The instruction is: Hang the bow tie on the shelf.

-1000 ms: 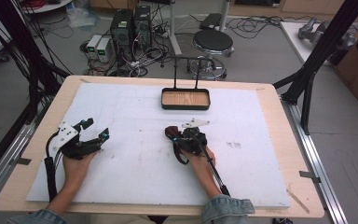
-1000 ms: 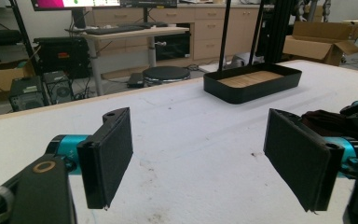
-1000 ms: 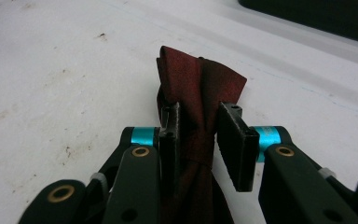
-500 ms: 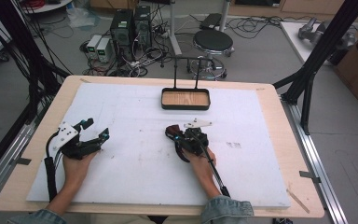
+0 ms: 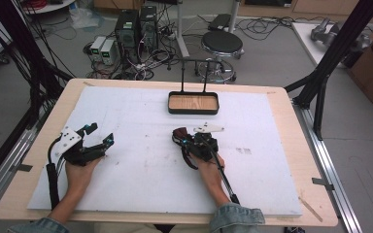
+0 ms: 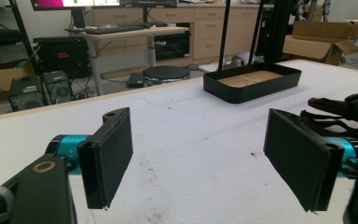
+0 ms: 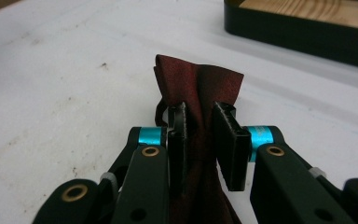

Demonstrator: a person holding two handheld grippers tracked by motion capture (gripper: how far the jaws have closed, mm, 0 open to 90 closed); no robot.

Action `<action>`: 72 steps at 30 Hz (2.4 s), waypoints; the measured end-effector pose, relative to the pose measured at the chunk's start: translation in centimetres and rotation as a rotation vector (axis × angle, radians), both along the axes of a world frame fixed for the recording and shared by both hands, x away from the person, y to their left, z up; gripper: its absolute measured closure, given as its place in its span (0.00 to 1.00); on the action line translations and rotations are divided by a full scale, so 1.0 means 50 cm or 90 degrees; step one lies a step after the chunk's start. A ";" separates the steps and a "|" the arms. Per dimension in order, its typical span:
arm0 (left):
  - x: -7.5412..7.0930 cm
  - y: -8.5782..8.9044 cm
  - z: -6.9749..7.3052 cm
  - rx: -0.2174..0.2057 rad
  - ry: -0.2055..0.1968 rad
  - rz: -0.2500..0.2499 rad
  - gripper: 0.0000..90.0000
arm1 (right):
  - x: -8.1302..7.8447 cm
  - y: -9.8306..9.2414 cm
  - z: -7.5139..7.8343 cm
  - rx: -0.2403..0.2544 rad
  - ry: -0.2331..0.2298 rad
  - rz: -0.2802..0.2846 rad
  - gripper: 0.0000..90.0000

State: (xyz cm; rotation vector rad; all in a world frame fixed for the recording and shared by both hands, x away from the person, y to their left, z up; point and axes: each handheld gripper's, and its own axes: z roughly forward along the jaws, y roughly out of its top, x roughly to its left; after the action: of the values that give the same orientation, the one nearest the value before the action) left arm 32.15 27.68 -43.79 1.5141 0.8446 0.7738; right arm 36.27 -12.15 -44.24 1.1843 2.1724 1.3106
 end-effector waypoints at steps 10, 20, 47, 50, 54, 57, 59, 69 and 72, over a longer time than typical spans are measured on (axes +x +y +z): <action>0.000 -0.001 0.000 0.001 -0.001 0.002 0.27 | -0.004 -0.016 0.037 0.020 -0.039 -0.008 0.84; 0.000 0.000 0.000 0.001 0.000 0.001 0.27 | 0.003 -0.042 0.064 0.032 -0.056 -0.023 0.84; 0.000 0.000 0.000 0.001 0.001 0.003 0.27 | 0.043 -0.108 0.143 0.055 -0.105 -0.072 0.84; 0.000 0.000 0.000 0.001 -0.001 0.002 0.27 | 0.047 -0.114 0.149 0.059 -0.107 -0.080 0.84; 0.001 0.000 0.000 0.000 -0.001 0.002 0.27 | 0.056 -0.124 0.157 0.063 -0.111 -0.090 0.84; 0.001 0.000 0.000 0.000 0.000 0.002 0.27 | 0.062 -0.127 0.166 0.059 -0.117 -0.093 0.84; 0.001 0.000 0.000 0.000 0.000 0.002 0.27 | 0.065 -0.128 0.170 0.057 -0.119 -0.094 0.84; 0.001 0.000 0.000 -0.002 0.000 0.002 0.27 | 0.095 -0.142 0.207 0.061 -0.144 -0.111 0.84; 0.001 0.000 0.000 -0.001 0.000 0.001 0.27 | 0.106 -0.148 0.218 0.060 -0.150 -0.118 0.84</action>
State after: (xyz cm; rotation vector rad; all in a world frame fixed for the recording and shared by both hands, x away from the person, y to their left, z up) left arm 32.18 27.67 -43.81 1.5124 0.8473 0.7742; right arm 41.57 -19.54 -33.32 1.1691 1.8104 1.4057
